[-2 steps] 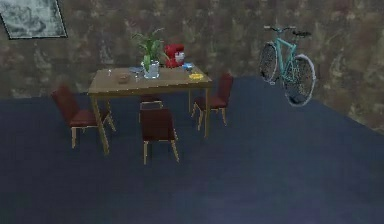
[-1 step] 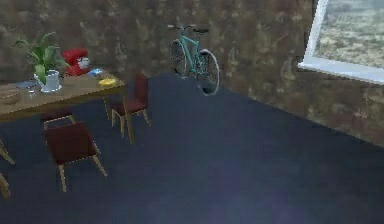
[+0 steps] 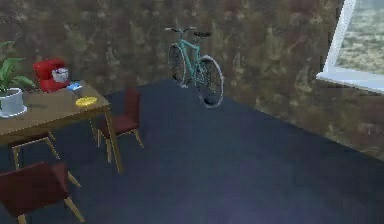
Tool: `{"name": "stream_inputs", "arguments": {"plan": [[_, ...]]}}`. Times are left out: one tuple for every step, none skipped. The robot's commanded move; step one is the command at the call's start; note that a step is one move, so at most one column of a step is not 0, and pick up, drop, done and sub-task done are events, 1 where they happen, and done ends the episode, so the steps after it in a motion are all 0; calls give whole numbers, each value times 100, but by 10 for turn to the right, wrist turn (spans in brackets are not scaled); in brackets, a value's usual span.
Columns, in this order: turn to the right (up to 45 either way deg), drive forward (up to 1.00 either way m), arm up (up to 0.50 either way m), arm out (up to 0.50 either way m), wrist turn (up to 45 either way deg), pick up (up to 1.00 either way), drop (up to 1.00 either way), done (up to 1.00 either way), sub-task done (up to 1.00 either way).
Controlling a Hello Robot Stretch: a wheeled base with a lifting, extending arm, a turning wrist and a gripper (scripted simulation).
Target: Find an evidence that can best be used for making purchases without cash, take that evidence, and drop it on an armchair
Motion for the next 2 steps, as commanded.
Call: {"name": "stream_inputs", "arguments": {"plan": [[450,0,0,0,0,0,0,0,0],[0,50,0,0,0,0,0,0,0]]}}
